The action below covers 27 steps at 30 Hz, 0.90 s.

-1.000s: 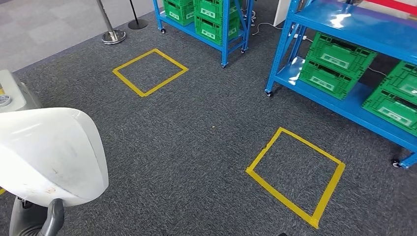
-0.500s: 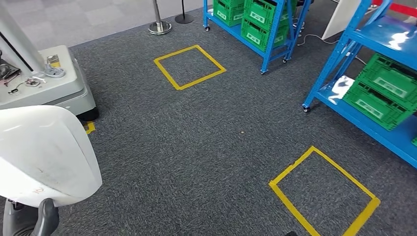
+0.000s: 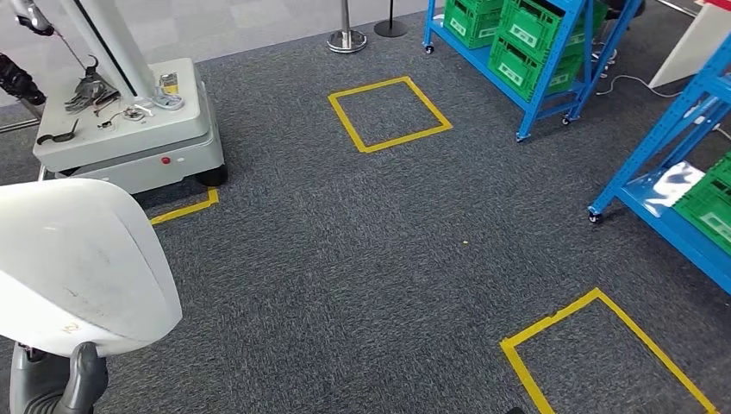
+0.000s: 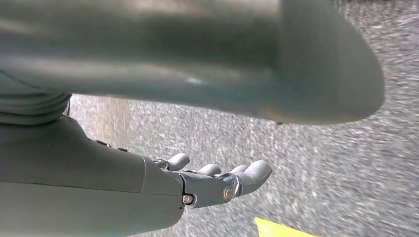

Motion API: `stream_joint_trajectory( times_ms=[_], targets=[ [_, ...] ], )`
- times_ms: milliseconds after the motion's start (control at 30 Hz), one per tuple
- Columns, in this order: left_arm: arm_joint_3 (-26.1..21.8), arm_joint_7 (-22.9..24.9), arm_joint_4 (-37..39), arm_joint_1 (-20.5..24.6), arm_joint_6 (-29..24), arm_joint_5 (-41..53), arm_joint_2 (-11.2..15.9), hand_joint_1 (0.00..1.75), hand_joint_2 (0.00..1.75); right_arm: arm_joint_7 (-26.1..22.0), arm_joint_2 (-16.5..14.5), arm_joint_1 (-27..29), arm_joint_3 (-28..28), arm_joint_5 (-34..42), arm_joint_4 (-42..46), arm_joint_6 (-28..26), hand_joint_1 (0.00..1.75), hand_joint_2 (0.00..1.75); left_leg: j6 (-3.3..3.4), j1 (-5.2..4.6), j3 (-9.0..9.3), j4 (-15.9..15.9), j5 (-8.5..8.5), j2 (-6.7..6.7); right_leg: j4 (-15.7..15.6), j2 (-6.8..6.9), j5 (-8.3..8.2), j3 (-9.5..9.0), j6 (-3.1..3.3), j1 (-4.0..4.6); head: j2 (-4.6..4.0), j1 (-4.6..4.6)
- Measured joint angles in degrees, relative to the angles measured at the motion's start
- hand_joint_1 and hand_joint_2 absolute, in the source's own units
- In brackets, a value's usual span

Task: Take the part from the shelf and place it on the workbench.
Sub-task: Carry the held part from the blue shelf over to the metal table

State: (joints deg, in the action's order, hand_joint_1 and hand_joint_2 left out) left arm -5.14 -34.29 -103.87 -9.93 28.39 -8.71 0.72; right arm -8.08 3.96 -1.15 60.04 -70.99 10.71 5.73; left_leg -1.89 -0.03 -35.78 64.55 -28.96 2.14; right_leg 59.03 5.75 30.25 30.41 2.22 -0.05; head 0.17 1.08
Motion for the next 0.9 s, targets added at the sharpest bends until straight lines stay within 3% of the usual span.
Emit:
stream_joint_trajectory(
  times_ms=[67,167,233,300,367,400,433,467,533,600,667,700,733,800,833,867,900],
  targets=[
    [0.0,0.0,0.0,0.2,0.0,0.0,0.0,1.75,1.75,0.0,0.0,0.0,0.0,0.0,0.0,0.0,0.0,0.0,0.83,-0.49,2.59,-4.9,1.46,1.67,0.0,1.16,0.38,-0.44,-0.53,0.11,-0.01,-0.03],
    [0.0,0.0,0.1,0.3,0.0,-0.2,0.1,1.75,1.75,-0.3,0.0,-0.3,0.0,0.0,0.0,0.1,0.0,0.0,1.75,-0.63,2.6,-5.8,1.72,0.02,-0.2,2.29,0.74,-1.02,-1.51,-0.06,-0.01,-0.01],
    [0.1,0.0,0.1,0.4,0.0,-0.5,0.3,1.75,1.75,-0.7,0.0,-0.5,0.0,0.0,0.0,0.1,0.0,0.0,2.34,-0.2,3.07,-6.5,2.17,-1.29,1.7,-0.46,2.13,-0.52,-2.08,-0.25,-0.01,-0.09],
    [0.1,0.0,0.4,0.8,-0.1,-1.4,0.5,1.75,1.75,-1.0,0.0,-0.4,0.0,0.0,0.0,0.2,0.0,0.0,2.63,0.05,3.16,-6.6,2.4,-2.72,8.1,-4.29,5.39,2.54,-2.35,-0.44,-0.01,-0.24],
    [0.1,0.3,0.6,1.0,-0.4,-3.1,0.9,1.75,1.75,-1.0,0.1,-0.2,0.0,0.0,0.0,0.7,0.0,0.0,2.66,0.08,2.94,-6.4,2.42,-4.47,14.7,-5.44,7.44,6.17,-2.43,-0.49,-0.02,-0.29],
    [0.0,0.5,0.6,1.1,-0.5,-4.1,1.2,1.75,1.75,-0.9,0.1,-0.2,0.0,0.1,0.0,1.0,0.0,0.0,2.62,0.08,2.88,-6.2,2.4,-5.38,15.4,-5.52,6.75,6.87,-2.44,-0.53,-0.02,-0.29],
    [-0.1,0.9,0.6,1.1,-0.6,-4.9,1.5,1.75,1.75,-0.6,0.0,-0.2,0.0,0.1,0.0,1.2,0.0,0.0,2.52,0.1,2.84,-6.0,2.34,-6.26,13.9,-5.7,4.99,6.57,-2.42,-0.59,-0.02,-0.29],
    [-0.3,1.3,0.5,1.3,-0.5,-5.9,1.9,1.75,1.75,-0.2,0.0,-0.4,0.0,0.3,0.0,1.3,0.0,0.0,2.35,0.14,2.82,-5.8,2.23,-7.12,10.6,-6.23,2.57,5.38,-2.42,-0.7,-0.02,-0.29],
    [-1.1,2.6,0.4,1.7,0.9,-9.0,3.1,1.75,1.75,0.5,-0.3,-0.7,0.0,0.7,0.0,1.0,0.0,0.0,1.67,0.22,2.52,-5.2,1.98,-8.66,4.1,-9.16,-0.3,2.77,-2.39,-1.04,-0.02,-0.26],
    [-2.0,4.8,0.4,2.4,3.7,-14.1,4.7,1.75,1.75,0.9,-1.0,-1.0,0.0,0.7,-0.1,1.0,0.0,0.0,0.71,0.43,1.82,-5.0,2.06,-10.15,1.5,-10.89,-0.41,1.79,-2.06,-1.01,-0.01,-0.23],
    [-3.1,8.1,0.3,2.9,6.3,-19.6,6.2,1.75,1.75,1.1,-2.0,-1.2,0.0,0.3,-0.1,1.2,0.0,0.0,-0.16,0.74,1.24,-5.2,2.41,-11.52,1.1,-9.47,-0.54,1.71,-1.24,-0.76,-0.01,-0.24],
    [-3.6,9.5,0.1,2.9,6.9,-21.6,6.7,1.75,1.75,1.1,-2.4,-1.3,0.0,0.1,-0.1,1.3,0.0,0.0,-0.42,0.76,0.98,-5.0,2.27,-11.06,1.0,-8.65,-0.63,1.62,-0.78,-0.72,-0.01,-0.21],
    [-4.0,10.8,0.0,3.0,7.1,-22.9,7.3,1.75,1.75,1.1,-2.8,-1.4,0.0,0.1,-0.1,1.4,0.0,0.0,-0.62,0.66,0.36,-3.7,1.41,-9.43,0.8,-7.77,-0.76,1.56,-0.33,-0.71,-0.01,-0.17],
    [-4.2,11.8,-0.2,3.5,6.6,-23.2,8.1,1.75,1.75,1.2,-3.4,-1.3,0.0,0.4,-0.1,1.4,0.0,0.0,-0.82,0.42,-2.37,2.5,-2.14,-4.9,0.6,-5.88,-0.82,1.51,0.31,-0.5,-0.01,-0.07],
    [-4.2,11.9,-0.3,3.8,6.3,-23.0,8.4,1.75,1.75,1.3,-3.7,-1.2,0.0,0.6,-0.1,1.4,0.0,0.0,-0.9,0.38,-4.18,6.5,-4.09,-3.39,0.6,-4.86,-0.77,1.52,0.51,-0.34,-0.01,-0.05],
    [-4.3,12.0,-0.3,3.8,6.0,-22.8,8.6,1.75,1.75,1.4,-3.8,-1.1,0.0,0.8,-0.1,1.4,0.0,0.0,-0.93,0.39,-5.53,9.5,-5.24,-2.8,0.6,-3.9,-0.7,1.52,0.62,-0.19,-0.02,-0.05],
    [-4.3,12.0,-0.2,3.9,5.8,-22.7,8.8,1.75,1.75,1.5,-4.0,-1.1,0.0,0.9,-0.1,1.4,0.0,0.0,-0.89,0.4,-5.96,10.7,-5.27,-2.56,0.6,-2.97,-0.63,1.49,0.7,-0.06,-0.02,-0.05]
  ],
)
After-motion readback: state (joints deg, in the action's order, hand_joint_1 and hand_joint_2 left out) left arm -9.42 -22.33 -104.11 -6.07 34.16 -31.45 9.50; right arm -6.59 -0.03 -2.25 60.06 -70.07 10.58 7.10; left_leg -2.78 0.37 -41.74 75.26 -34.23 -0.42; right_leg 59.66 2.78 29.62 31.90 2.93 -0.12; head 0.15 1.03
